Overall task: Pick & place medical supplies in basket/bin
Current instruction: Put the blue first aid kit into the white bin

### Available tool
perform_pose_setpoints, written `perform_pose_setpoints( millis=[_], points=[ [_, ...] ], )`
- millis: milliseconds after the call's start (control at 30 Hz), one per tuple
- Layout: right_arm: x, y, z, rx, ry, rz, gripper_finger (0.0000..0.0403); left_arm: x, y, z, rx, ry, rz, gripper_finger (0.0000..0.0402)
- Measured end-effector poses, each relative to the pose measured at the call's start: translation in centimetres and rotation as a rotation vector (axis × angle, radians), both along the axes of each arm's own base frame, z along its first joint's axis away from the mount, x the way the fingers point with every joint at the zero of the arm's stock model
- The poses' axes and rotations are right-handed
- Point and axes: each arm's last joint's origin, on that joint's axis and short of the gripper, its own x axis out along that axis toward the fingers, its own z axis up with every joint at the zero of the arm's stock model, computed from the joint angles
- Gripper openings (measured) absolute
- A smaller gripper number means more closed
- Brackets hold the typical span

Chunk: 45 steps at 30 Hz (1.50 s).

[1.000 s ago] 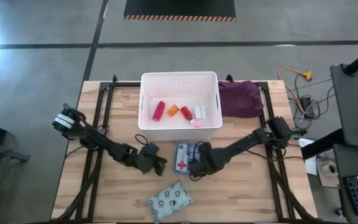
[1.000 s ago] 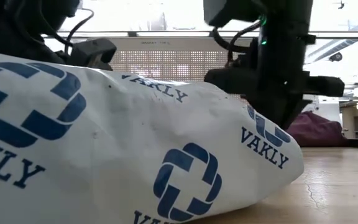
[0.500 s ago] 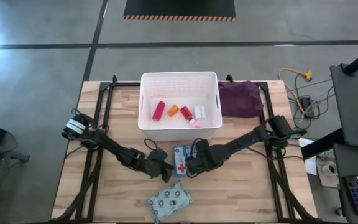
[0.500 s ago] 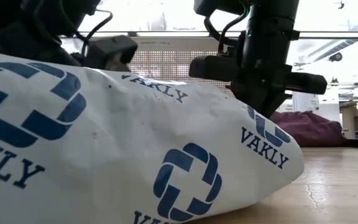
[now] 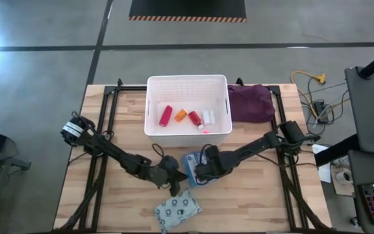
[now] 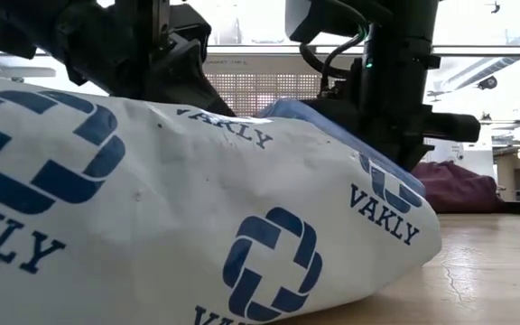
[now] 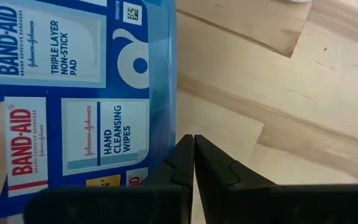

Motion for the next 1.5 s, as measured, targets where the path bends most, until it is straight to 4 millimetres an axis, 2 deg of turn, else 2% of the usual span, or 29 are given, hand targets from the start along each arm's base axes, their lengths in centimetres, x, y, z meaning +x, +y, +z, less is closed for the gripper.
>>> perform_pose_setpoints(
  millis=[300,500,767,1067,1167,1267,1367,1500],
  points=[
    [0.0,0.1,-0.1,0.009,-0.003,-0.002,0.0009,0.7,-0.3,1.2,0.064,-0.021,-0.033,0.0003],
    [0.3,0.2,0.2,0.010,-0.022,0.043,0.0009,0.5,-0.4,2.4,0.050,-0.052,-0.044,0.0003],
    [-0.6,0.8,2.6,-0.104,-0.083,0.052,0.0010,0.5,-0.5,4.6,0.062,-0.179,-0.018,0.0003],
    [-1.2,1.1,3.9,-0.080,-0.086,0.115,0.0042,0.6,-0.7,4.8,0.123,-0.185,-0.075,0.0003],
    [-1.6,1.5,4.0,-0.082,-0.075,0.114,0.0052,-0.3,-0.8,4.2,0.154,-0.078,-0.099,0.0003],
    [-1.7,1.8,4.0,-0.077,-0.081,0.127,0.0060,-1.9,-0.9,3.9,0.150,0.071,-0.085,0.0003],
    [-1.2,2.0,4.1,-0.064,-0.127,0.149,0.0059,-4.3,-0.7,3.9,0.177,0.209,0.018,0.0003],
    [0.5,2.2,4.5,-0.002,-0.268,0.226,0.0044,-7.4,-0.7,4.2,0.070,0.285,0.160,0.0003]
  ],
)
